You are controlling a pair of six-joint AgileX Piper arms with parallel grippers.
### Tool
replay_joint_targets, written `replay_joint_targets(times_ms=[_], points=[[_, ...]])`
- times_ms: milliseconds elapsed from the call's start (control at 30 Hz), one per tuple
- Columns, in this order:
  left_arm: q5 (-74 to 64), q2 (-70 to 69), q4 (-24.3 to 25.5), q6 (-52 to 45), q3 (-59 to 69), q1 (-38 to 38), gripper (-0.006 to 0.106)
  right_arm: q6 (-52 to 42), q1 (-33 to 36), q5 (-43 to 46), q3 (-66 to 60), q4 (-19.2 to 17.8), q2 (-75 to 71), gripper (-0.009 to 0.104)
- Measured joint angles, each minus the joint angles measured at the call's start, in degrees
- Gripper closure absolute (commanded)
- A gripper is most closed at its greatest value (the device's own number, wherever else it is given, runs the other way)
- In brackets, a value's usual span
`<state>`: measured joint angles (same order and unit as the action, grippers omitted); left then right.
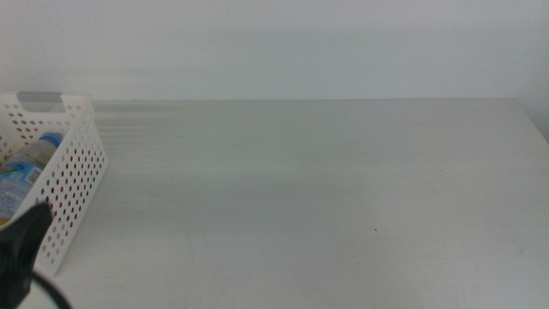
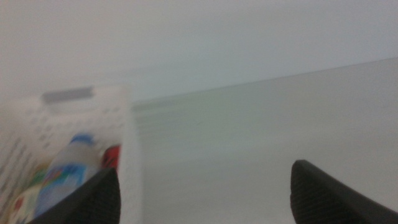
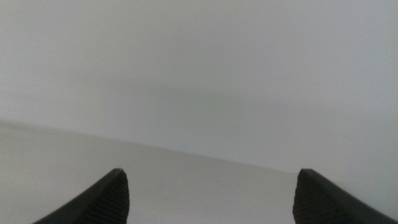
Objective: Use arms to grab the bottles and put them into the dustbin to the left of the table.
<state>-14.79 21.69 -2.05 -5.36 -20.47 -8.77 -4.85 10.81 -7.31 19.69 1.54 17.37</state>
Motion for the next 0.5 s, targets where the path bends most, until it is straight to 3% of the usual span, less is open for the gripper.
replay_joint_targets(times_ms=[200, 500], points=[[0.0, -12.01, 0.0, 0.0, 10.61, 5.16, 0.01, 0.0, -3.6, 0.0, -6.02, 0.0, -10.69, 0.025], [0.02, -22.2, 0.0, 0.0, 19.87, 5.58, 0.01, 0.0, -5.03, -0.89, -16.36, 0.0, -17.9, 0.025]])
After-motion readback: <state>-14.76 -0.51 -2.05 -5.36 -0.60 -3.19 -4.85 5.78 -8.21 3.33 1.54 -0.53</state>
